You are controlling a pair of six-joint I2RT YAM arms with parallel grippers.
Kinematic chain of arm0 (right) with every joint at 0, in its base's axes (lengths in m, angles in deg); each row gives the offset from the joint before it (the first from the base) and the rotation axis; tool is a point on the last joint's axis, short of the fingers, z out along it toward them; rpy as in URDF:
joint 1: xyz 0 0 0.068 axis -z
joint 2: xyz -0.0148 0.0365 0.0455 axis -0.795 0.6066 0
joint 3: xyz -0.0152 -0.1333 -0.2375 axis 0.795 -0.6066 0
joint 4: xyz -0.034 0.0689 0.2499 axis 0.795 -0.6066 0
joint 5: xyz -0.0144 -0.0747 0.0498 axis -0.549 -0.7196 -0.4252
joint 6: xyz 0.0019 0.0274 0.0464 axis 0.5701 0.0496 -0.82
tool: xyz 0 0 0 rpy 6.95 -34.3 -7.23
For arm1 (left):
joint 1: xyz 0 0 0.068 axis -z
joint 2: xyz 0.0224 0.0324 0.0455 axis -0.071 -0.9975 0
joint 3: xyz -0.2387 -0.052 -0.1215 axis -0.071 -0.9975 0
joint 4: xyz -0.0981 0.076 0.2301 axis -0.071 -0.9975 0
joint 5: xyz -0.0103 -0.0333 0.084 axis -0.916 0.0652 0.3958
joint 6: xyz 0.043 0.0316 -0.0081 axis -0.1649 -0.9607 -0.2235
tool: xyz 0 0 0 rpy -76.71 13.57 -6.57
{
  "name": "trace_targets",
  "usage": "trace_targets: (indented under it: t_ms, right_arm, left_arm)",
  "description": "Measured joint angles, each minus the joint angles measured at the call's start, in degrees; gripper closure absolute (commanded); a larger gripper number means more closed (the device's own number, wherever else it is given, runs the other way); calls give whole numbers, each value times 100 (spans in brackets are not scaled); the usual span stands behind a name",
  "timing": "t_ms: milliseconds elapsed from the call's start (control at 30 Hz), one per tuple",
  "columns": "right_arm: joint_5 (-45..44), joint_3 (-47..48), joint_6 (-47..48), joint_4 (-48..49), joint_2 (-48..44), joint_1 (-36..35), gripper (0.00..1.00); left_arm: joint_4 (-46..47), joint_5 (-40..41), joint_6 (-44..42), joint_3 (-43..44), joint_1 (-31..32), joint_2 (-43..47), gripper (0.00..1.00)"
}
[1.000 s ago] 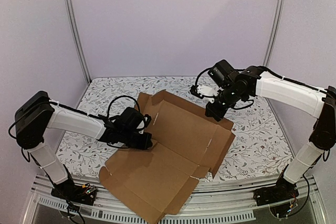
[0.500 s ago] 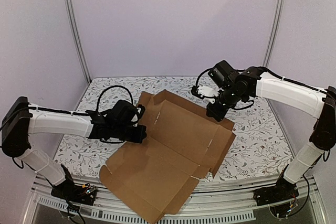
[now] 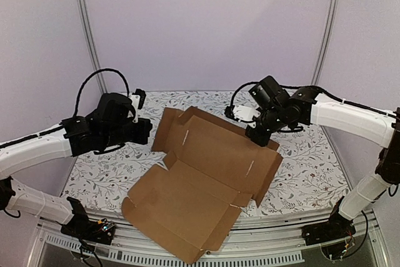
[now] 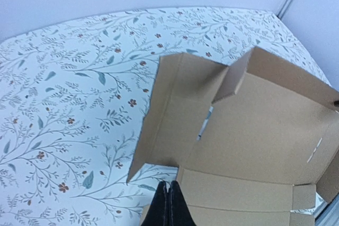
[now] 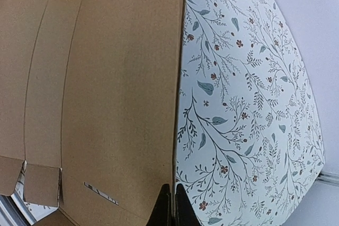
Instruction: Fold the paper box
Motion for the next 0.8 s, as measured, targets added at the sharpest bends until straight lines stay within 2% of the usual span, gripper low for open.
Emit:
trace_targets:
  t_ms: [167,333,567,800]
  right_arm:
    - [-184,-120,774,356,-136,-236,100]
    - [-319,-120,1655,623,-247,-415,100]
    - [-640,-138,2638,837,-271,-527,100]
    - [-938,-317,3123,1174,-289,-769,100]
  left_arm:
    - [122,557,-50,-374,-544,494,100]
    - [603,623,109,-1097,-1056,767,100]
    - [1447,-7,214,-1762,-1360,608,96]
    - [2503,-977,229,-2181,-1512,245,92]
